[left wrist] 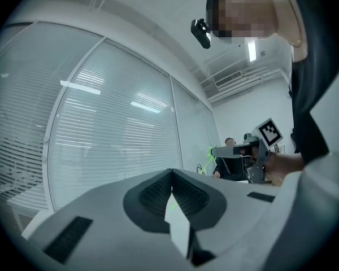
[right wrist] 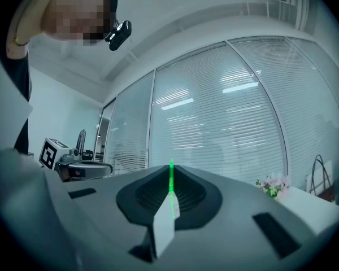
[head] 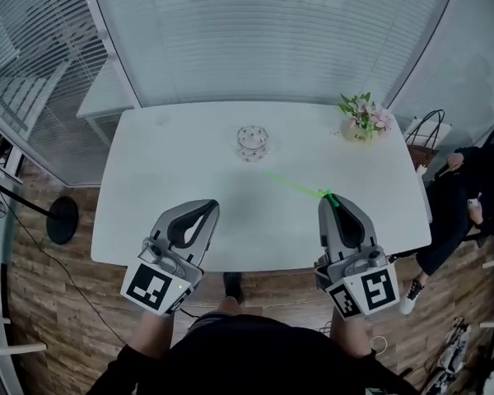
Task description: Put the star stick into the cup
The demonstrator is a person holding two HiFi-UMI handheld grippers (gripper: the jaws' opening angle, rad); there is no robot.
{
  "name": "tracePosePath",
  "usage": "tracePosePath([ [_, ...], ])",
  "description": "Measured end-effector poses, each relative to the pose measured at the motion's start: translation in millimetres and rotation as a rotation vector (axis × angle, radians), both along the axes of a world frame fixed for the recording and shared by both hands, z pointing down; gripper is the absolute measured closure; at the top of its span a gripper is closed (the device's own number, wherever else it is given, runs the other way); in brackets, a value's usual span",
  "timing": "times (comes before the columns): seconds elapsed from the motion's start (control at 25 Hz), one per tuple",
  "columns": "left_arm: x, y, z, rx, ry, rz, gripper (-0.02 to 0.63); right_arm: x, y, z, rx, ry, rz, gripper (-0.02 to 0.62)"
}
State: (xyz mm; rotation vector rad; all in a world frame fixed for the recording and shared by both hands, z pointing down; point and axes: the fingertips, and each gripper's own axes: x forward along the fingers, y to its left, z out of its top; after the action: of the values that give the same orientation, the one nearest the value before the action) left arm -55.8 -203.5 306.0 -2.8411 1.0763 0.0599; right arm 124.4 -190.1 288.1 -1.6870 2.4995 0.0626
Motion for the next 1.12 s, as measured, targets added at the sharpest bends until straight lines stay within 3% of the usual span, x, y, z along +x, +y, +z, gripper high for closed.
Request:
tracePosePath([
  [0.64,-19.6,-115.2,8.8,-0.022,0.019,0.047,0.592,-22.1,-107.0,3.6,-0.022,0.002,0.047,0.575],
  [0.88,-16.7,-132.6,8.4,-0.032,0.032,0.048,0.592,-23.6,-124.0,7.1,-0.031,0.001,0.043,0.575],
  [1.12,-12.1,-137.2,8.0,-0.029,0.031,-0.007,0.592,-16.9,-136.7,8.8,-0.035,-0.001,-0.010,0.575],
])
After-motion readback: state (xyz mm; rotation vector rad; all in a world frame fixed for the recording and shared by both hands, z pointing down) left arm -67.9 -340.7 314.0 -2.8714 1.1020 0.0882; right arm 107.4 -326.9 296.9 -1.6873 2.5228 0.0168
